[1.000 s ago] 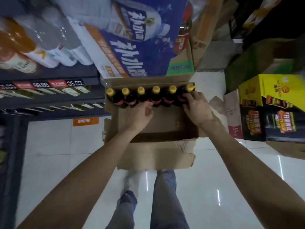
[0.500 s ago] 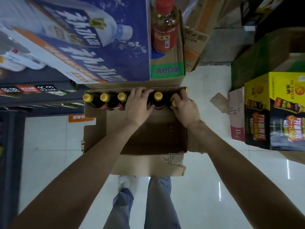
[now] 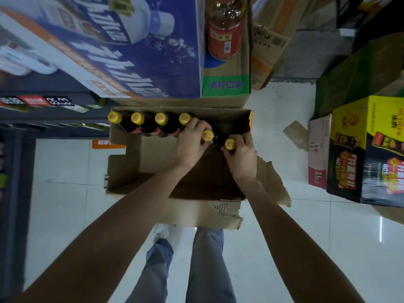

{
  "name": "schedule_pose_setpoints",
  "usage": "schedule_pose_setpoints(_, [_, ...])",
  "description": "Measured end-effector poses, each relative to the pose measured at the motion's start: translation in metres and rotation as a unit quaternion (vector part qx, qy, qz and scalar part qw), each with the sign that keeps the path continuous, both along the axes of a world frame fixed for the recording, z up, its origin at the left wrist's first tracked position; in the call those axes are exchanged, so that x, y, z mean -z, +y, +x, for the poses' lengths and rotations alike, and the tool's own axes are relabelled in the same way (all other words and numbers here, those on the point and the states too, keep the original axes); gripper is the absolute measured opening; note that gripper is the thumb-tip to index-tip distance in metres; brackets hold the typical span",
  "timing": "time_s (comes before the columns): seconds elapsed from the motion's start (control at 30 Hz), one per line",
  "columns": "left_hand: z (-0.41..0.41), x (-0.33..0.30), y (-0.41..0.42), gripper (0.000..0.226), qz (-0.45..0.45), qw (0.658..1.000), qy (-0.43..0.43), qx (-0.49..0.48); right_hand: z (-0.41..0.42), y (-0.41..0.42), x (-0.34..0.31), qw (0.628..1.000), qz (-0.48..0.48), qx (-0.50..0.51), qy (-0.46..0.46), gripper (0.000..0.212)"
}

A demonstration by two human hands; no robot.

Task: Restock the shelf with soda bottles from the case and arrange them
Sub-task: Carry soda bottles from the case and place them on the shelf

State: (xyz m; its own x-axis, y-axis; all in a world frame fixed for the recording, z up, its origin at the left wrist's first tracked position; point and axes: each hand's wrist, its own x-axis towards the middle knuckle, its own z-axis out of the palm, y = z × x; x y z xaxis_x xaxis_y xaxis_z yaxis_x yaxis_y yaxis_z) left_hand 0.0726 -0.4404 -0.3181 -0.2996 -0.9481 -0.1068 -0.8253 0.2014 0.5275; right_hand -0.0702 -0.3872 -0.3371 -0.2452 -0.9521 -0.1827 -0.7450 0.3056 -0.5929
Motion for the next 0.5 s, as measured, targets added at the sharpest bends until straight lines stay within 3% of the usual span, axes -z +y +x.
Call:
schedule_pose_setpoints(0.27, [0.059,-0.058,0.065,0.041,-0.020,0.977,0.170,-0.125,0.016,0.016,-0.056,0.987,-0.136,-0.072,-0.045,0.032])
schedule_pose_setpoints(0.37, [0.085,-0.095,0.094,0.034,0.019,0.930,0.309,-0.198,0.034,0.019,-0.103,0.967,-0.177,-0.146,-0.108,0.036])
schedule_pose_setpoints(0.5, [0.123,-0.151,0.146,0.029,0.038,0.861,0.445,-0.243,0.080,0.029,-0.168,0.918,-0.085,-0.224,-0.316,0.030])
